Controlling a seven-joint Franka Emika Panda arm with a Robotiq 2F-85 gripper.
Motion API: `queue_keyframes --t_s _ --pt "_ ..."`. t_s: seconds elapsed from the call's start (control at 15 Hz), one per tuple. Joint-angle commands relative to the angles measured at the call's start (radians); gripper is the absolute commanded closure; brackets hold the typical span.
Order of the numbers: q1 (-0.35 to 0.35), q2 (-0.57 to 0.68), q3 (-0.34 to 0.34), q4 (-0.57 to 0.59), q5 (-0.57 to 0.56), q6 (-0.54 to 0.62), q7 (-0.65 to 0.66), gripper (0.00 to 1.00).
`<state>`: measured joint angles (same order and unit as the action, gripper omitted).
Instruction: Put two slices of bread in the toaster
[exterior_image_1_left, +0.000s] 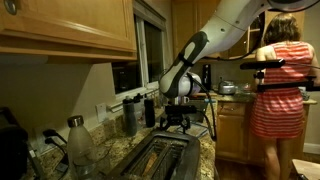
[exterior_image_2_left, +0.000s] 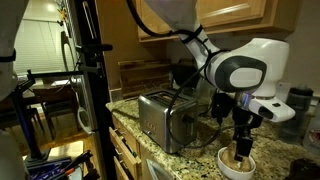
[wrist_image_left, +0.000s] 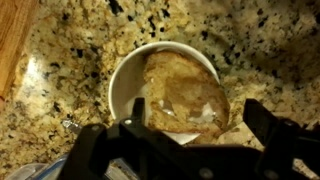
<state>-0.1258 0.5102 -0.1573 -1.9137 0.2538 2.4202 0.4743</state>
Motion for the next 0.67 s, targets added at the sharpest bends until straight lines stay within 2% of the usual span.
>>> queue_keyframes --t_s 0.0,0.6 --pt "-0.003 0.002 -0.009 0.014 -0.004 -0.008 -0.016 0.0" --pt "0.053 -0.058 -0.024 -0.01 -0.082 -0.01 0.017 0.0"
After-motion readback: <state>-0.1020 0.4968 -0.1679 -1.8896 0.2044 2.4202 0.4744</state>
